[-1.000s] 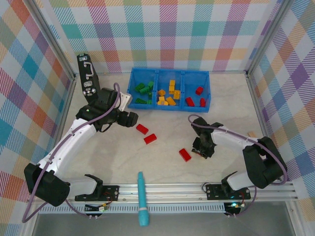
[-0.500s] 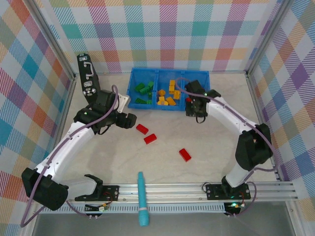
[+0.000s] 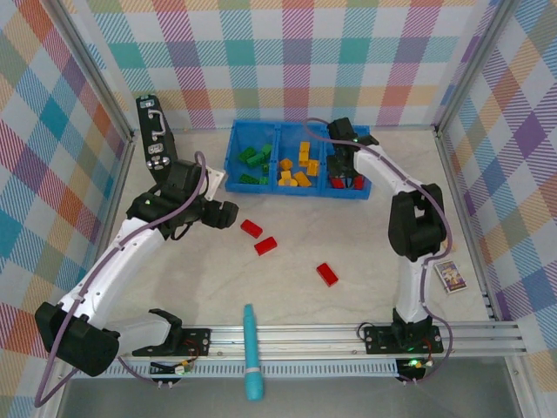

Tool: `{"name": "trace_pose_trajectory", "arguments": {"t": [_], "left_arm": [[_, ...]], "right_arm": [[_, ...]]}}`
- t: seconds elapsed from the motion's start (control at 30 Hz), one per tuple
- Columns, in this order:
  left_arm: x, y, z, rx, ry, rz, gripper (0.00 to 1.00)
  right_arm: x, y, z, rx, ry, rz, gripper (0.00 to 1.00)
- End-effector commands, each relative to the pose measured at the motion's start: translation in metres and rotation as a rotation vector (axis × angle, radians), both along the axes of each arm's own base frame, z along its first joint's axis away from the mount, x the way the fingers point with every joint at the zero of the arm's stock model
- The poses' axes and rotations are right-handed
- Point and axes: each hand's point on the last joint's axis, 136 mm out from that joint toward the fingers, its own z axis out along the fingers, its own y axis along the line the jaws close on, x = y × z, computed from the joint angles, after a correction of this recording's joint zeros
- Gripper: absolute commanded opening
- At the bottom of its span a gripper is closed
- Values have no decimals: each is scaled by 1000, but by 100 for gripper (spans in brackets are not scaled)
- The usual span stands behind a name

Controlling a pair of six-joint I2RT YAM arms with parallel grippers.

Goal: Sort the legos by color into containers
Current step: Place the lego in the container, then pick up the lego from the bottom-center of the table.

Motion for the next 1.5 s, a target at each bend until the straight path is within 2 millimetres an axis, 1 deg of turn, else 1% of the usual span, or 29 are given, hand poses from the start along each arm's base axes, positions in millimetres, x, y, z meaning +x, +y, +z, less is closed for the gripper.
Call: {"name": "trace_pose_trajectory", "arguments": {"t": [0.0, 0.1, 0.2, 0.3, 0.4, 0.5, 0.57, 0.63, 0.7, 0.8, 0.83, 0.93, 1.03, 1.13, 1.23, 1.37, 1.47], "left_arm": [[-2, 8, 19, 26, -40, 1, 86], [1, 6, 19, 29, -30, -1, 86], [2, 6, 19, 35, -25, -1, 86], [5, 9, 22, 53, -27, 11, 86], [6, 9, 26, 54, -36, 11, 86], [6, 9, 22, 54, -32, 6, 86], [6, 8, 19, 57, -28, 4, 86], [6, 7, 17, 56, -25, -2, 86], [7, 7, 19, 57, -29, -4, 86], [11, 7, 22, 63, -38, -4, 86], [12, 6, 22, 65, -40, -5, 86], [16, 3, 21, 57, -33, -13, 86], [17, -2, 20, 43, -21, -25, 85], [17, -4, 19, 34, -21, -32, 86], [16, -4, 19, 31, -21, -33, 86], [12, -5, 16, 19, -18, -39, 86], [11, -5, 14, 19, -15, -38, 86]], "right_arm": [[26, 1, 15, 38, -69, 9, 32], [35, 1, 11, 56, -65, 5, 36], [38, 0, 11, 62, -75, -4, 46], [36, 0, 17, 77, -88, -2, 54], [26, -1, 29, 88, -96, 1, 59], [5, -2, 43, 116, -97, 16, 65], [-15, 2, 56, 144, -104, 54, 66], [-45, 6, 64, 163, -100, 94, 67], [-76, 9, 65, 175, -74, 103, 66], [-132, 22, 51, 185, 12, 125, 67], [-151, 26, 44, 180, 49, 124, 68], [-202, 40, 18, 179, 169, 119, 71], [-240, 47, -8, 131, 266, 128, 75], [-266, 50, -29, 59, 321, 154, 80], [-284, 53, -46, -28, 367, 191, 84], [-297, 47, -69, -103, 422, 196, 85], [-304, 43, -85, -107, 450, 193, 85]]}}
